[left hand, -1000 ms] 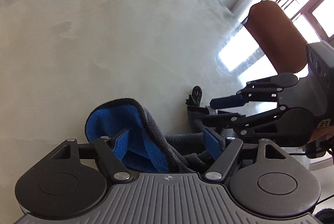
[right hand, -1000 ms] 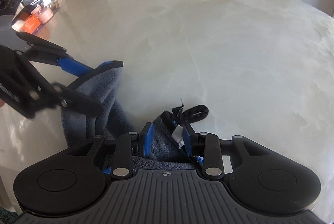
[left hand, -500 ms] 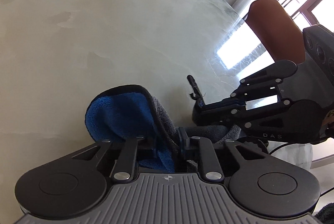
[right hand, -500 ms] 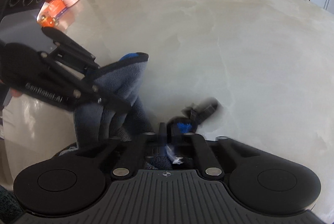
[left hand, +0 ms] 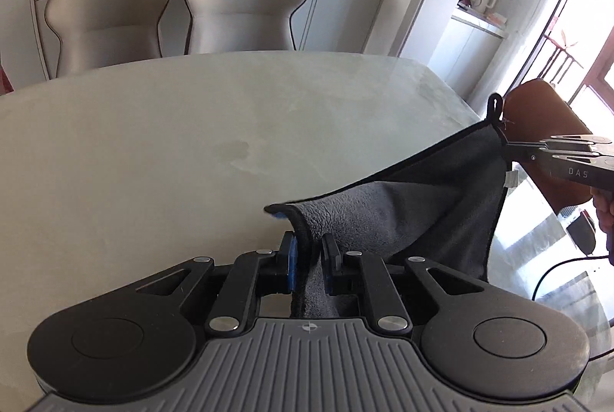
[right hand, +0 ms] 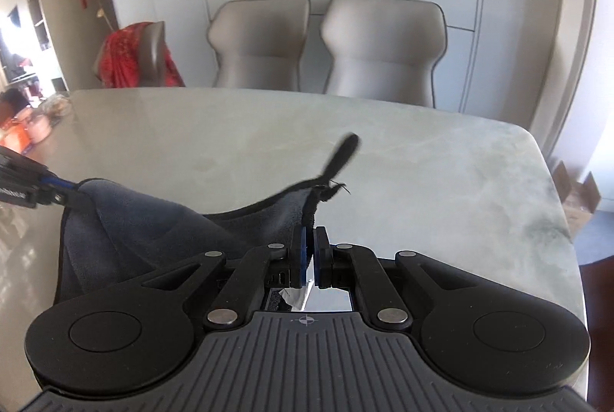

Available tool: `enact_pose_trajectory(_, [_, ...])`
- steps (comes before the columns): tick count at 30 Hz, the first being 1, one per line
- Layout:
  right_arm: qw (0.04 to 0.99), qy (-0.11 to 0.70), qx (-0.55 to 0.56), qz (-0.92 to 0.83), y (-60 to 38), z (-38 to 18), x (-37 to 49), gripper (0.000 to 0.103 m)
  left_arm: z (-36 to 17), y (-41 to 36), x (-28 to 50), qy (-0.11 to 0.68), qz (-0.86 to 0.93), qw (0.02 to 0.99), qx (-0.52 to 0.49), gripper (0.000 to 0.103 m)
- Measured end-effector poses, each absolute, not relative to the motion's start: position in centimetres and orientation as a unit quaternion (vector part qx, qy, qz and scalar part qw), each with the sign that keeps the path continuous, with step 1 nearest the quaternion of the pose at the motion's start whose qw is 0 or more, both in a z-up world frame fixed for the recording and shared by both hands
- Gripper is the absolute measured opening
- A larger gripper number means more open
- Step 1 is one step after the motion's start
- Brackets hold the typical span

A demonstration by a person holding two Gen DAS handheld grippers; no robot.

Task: Fold towel
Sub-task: 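Lift the towel with both grippers and shake it open, then lay the towel grey side up and spread it with both grippers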

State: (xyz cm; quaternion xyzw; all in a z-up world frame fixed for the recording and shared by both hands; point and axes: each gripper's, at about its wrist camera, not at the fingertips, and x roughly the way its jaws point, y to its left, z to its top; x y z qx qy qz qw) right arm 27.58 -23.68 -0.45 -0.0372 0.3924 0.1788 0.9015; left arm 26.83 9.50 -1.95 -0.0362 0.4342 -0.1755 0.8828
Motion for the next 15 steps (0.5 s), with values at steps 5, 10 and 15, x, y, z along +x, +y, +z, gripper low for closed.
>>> enact_pose_trajectory(5, [0.894,0.430,-0.069,0.107,-23.2,-3.4,28.2,0.011,-4.5,8.3,27.6,0.465,-0.151,0.873,-0.012,0.015])
enact_pose_trajectory(10, [0.874,0.447,-0.018,0.192,-21.4,-3.4,25.9,0.034,-5.4,6.8,25.1,0.478,-0.190,0.857,-0.012,0.031])
enact_pose_trajectory(15, [0.822,0.492,0.053,0.282,-18.8,-5.6,23.4,0.034,-7.0,5.5,22.0,0.516,-0.229,0.824,-0.046,0.048])
